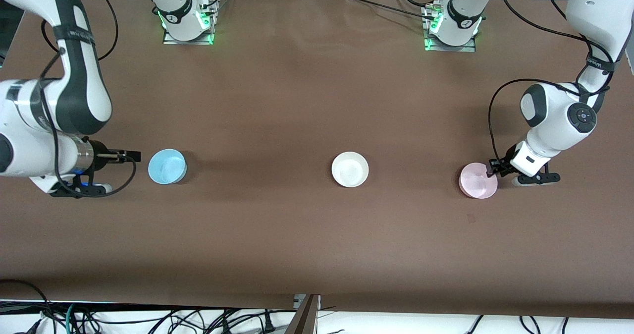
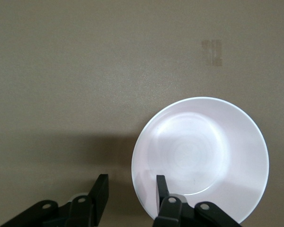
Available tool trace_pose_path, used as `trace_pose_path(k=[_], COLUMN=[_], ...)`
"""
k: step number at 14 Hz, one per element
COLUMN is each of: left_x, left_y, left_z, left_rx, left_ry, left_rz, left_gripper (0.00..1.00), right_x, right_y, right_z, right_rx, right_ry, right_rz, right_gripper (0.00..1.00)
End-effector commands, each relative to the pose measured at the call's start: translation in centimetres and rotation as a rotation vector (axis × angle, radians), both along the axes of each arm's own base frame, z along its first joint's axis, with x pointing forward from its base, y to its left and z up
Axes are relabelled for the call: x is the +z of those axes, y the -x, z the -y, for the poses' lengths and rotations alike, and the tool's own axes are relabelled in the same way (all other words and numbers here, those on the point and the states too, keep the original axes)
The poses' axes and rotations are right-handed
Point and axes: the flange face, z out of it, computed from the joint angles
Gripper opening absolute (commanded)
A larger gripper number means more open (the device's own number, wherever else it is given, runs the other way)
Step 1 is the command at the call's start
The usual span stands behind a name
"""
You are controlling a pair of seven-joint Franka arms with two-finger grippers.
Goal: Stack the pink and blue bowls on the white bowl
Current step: 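Grasp the pink bowl with the left gripper while the right gripper reaches the blue bowl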
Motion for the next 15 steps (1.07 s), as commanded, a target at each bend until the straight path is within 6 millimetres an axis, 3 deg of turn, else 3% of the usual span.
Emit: trace_pose_path(k=[1, 5, 10, 13, 15], left_x=[0.3, 0.3, 0.4, 0.5, 0.6], left_y=[0.1, 0.0, -0.1, -0.2, -0.3], left_z=[0.2, 0.2, 0.3, 0.2, 0.2], left_rx=[0.005, 0.003, -0.021, -0.02, -0.02], left_ry=[0.001, 0.001, -0.015, -0.015, -0.016], left_rz=[0.01, 0.012, 0.014, 0.017, 0.02], left_gripper=[0.33, 0.22, 0.12, 0.0, 0.0], right_x=[-3.2, -7.5, -11.4, -12.9, -13.6], right_y=[-0.6, -1.0, -0.7, 0.0, 0.3], right_z=[1.7, 4.7, 5.7, 6.7, 7.2], right_rx=[-0.022, 0.022, 0.088, 0.107, 0.119], right_ry=[-0.063, -0.169, -0.24, -0.321, -0.353], right_rz=[-0.003, -0.001, 0.053, 0.095, 0.118], right_gripper=[1.0, 1.0, 1.0, 1.0, 0.98])
